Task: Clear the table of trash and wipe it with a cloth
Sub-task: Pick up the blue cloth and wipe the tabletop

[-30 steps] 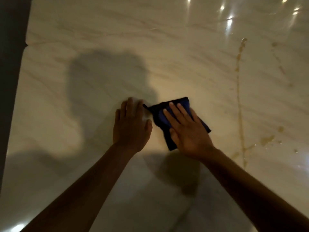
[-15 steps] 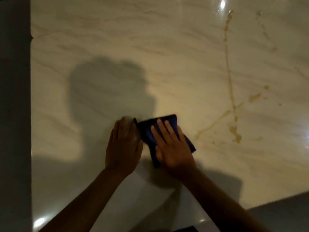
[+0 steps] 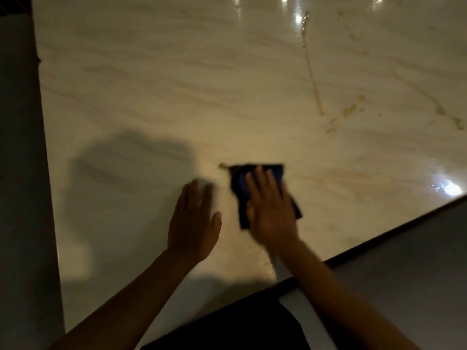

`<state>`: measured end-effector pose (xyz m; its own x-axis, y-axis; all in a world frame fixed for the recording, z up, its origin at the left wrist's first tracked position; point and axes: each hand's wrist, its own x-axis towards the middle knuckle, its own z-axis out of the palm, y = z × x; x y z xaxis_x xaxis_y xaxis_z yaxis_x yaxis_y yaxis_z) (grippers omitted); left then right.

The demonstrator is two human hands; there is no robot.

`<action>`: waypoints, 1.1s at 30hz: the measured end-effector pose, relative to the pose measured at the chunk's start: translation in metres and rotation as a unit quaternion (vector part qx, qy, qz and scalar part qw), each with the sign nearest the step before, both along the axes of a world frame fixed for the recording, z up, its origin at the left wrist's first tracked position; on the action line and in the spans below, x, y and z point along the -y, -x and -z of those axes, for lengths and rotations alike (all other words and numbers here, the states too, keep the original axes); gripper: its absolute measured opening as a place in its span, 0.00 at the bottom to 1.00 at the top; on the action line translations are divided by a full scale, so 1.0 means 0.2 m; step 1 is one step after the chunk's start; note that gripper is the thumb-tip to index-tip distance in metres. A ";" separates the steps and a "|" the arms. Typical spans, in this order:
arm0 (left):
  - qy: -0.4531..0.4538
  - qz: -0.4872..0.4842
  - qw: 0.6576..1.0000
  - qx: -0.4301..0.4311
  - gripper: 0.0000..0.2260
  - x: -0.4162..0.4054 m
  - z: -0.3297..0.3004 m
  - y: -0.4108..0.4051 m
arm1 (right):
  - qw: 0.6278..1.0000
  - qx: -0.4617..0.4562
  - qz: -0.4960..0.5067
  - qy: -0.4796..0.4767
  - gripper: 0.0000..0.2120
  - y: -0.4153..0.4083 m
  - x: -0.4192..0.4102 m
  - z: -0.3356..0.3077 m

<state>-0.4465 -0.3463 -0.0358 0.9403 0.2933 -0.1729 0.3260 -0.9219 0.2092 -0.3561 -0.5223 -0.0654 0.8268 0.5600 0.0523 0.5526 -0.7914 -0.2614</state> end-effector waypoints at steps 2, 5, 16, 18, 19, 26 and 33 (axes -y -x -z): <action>0.006 0.026 1.000 0.005 0.32 0.03 0.01 0.06 | 0.997 -0.019 -0.072 0.013 0.29 0.23 0.06 -0.02; -0.006 0.045 0.999 0.013 0.32 0.06 0.02 0.10 | 0.998 -0.005 -0.052 0.021 0.29 0.12 0.29 0.00; -0.005 0.097 0.995 -0.001 0.32 0.20 0.01 0.18 | 0.992 -0.013 0.126 0.019 0.31 0.37 0.23 0.01; -0.010 0.123 0.992 0.002 0.31 0.22 0.02 0.20 | 0.998 -0.037 0.032 0.027 0.31 0.57 0.25 -0.02; -0.014 0.137 0.990 0.008 0.31 0.23 0.03 0.21 | 0.999 -0.038 0.002 0.028 0.31 0.56 0.31 -0.02; -0.031 0.165 0.986 0.007 0.30 0.32 0.03 0.13 | 0.963 -0.032 0.258 0.066 0.29 -0.14 0.87 0.01; -0.016 0.191 0.981 0.032 0.30 0.41 0.05 0.05 | 0.981 -0.022 0.189 0.032 0.32 0.28 0.49 0.03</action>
